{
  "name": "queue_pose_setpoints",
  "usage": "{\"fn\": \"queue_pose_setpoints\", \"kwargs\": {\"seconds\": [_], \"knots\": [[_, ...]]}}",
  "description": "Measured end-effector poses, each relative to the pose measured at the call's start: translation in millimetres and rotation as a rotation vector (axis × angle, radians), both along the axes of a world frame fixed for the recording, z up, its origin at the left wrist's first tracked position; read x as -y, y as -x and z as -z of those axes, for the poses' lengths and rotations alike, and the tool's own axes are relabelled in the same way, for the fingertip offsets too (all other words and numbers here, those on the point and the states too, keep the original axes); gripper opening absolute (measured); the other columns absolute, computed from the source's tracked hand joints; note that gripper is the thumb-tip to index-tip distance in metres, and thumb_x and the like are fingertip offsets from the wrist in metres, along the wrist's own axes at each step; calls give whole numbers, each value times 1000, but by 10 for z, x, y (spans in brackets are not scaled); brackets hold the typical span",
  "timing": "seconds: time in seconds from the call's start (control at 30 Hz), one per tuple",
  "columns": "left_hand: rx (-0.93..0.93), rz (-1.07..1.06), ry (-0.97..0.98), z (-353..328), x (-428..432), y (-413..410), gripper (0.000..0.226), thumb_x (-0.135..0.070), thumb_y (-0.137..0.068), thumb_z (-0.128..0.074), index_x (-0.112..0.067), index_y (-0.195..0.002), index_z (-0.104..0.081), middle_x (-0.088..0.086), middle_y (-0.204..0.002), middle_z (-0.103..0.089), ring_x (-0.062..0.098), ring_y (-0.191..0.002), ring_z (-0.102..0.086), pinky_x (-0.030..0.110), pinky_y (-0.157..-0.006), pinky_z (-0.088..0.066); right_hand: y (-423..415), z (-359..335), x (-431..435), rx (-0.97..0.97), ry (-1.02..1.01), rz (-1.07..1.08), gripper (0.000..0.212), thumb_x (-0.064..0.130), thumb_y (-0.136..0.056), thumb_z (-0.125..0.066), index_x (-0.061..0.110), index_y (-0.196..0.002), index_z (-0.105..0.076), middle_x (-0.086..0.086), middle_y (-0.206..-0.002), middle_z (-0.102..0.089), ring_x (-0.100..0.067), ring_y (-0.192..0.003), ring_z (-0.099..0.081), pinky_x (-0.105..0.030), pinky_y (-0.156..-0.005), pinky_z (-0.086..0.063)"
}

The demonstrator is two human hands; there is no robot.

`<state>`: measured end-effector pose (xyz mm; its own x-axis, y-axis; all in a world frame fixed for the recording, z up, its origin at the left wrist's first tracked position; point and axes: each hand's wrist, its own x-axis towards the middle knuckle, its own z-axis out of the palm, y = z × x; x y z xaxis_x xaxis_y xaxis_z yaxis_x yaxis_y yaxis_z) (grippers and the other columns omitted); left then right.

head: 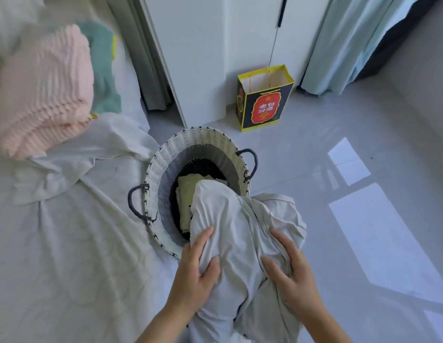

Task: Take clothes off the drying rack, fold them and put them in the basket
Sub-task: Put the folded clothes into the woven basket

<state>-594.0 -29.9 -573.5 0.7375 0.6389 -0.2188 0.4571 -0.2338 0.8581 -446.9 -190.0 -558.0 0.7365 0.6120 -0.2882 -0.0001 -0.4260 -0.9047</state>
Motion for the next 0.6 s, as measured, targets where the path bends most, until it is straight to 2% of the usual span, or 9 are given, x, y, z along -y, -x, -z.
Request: {"fn": "queue_pose_setpoints", "kwargs": {"seconds": [0.07,0.17,0.23,0.3,0.37,0.47,0.6], "knots": [[-16,-42,10,90,-362,-25,53,-48,-86,-46,-59,-135,-30,-23,-138,-41,-10,-128,-37,5,-101,-28,-100,103,-413,-32,13,-47,45,40,-86,-68,63,-119,-47,33,-122,-55,16,-117,-44,-1,-89,-33],[-48,-62,17,267,-946,-151,53,-44,-88,-51,-63,-133,-30,-26,-138,-40,0,-125,-44,18,-106,-35,-261,305,-1055,-64,57,-63,40,42,-88,-59,69,-114,-46,27,-120,-52,17,-114,-43,-8,-87,-36],[-72,-79,15,448,-1285,-270,51,-46,-88,-49,-64,-132,-30,-23,-138,-40,-11,-126,-38,5,-100,-30,-374,477,-1440,-88,71,-77,35,41,-90,-56,64,-115,-48,27,-120,-53,16,-113,-44,-10,-86,-37],[-106,-75,26,656,-1561,-392,49,-39,-91,-52,-58,-132,-32,-18,-137,-40,-23,-120,-33,-4,-93,-24,-474,681,-1742,-95,93,-62,35,40,-91,-57,57,-121,-49,25,-120,-53,13,-113,-45,-14,-89,-39],[-130,-74,51,914,-1782,-498,51,-33,-93,-53,-55,-133,-31,-15,-133,-42,-27,-114,-33,-6,-89,-24,-562,920,-1966,-87,127,-62,37,39,-91,-59,54,-124,-49,21,-120,-54,8,-114,-46,-20,-91,-40],[-183,-85,82,1297,-2006,-619,54,-27,-94,-55,-55,-134,-30,-12,-130,-45,-28,-107,-36,-6,-85,-26,-662,1271,-2202,-106,186,-74,39,38,-91,-59,54,-125,-47,17,-120,-53,6,-114,-46,-21,-89,-39],[-231,-121,140,1817,-2159,-716,55,-25,-94,-54,-52,-136,-31,-14,-129,-43,-29,-106,-35,-5,-83,-28,-801,1746,-2451,-167,270,-98,41,33,-92,-57,56,-123,-45,11,-109,-52,10,-97,-50,-9,-75,-39]]}}
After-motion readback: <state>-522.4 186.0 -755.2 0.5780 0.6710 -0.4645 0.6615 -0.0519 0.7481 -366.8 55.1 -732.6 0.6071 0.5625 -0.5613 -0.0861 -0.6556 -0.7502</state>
